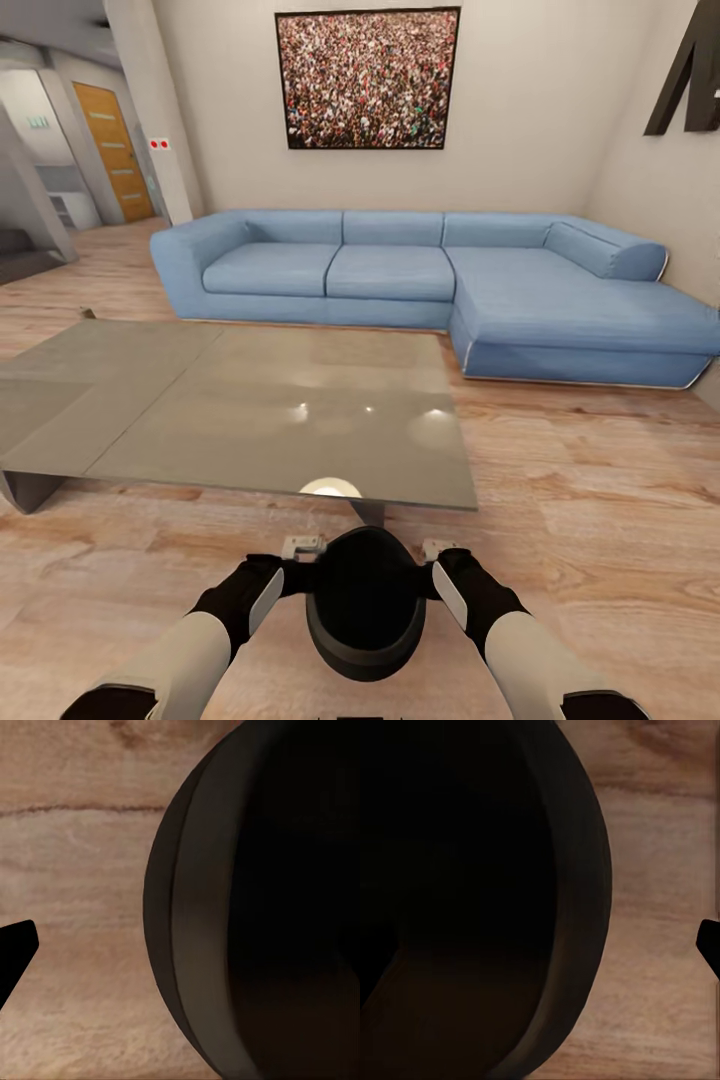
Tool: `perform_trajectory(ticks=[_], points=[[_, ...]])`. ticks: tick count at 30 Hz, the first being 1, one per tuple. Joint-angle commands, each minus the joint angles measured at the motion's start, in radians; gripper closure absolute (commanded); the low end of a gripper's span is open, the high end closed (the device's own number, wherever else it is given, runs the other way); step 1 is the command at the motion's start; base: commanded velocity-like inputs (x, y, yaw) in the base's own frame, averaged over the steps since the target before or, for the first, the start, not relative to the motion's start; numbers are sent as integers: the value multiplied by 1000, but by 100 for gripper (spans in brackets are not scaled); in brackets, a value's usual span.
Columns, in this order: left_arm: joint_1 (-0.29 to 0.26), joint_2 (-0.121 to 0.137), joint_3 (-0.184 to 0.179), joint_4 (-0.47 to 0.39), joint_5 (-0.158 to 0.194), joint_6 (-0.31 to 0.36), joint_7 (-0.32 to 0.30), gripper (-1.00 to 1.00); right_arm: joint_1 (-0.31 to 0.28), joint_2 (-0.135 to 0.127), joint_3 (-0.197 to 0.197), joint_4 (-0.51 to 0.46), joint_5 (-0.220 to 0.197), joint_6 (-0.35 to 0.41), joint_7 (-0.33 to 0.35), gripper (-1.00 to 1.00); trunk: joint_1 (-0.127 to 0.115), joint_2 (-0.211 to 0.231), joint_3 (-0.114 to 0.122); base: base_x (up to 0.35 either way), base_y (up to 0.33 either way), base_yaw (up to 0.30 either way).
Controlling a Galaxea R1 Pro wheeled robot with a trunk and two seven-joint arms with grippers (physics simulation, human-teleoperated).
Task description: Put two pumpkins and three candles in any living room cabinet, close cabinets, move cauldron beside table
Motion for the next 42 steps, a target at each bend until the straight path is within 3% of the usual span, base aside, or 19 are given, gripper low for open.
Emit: perform_trajectory(ticks=[1,9,42], points=[[-1,0,-4,-2,4,14,0,-100,0,0,0,-2,-9,6,-5,-100,-1,0,3,0,0,0],[-4,0,-5,-2,4,35,2,-100,0,0,-4,0,-9,8,-7,-100,-4,2,34,-75,0,0],[-4,2,-5,-2,10,35,4,-100,2,-1,-5,-1,-9,-1,-5,-100,-131,233,137,-64,0,0]])
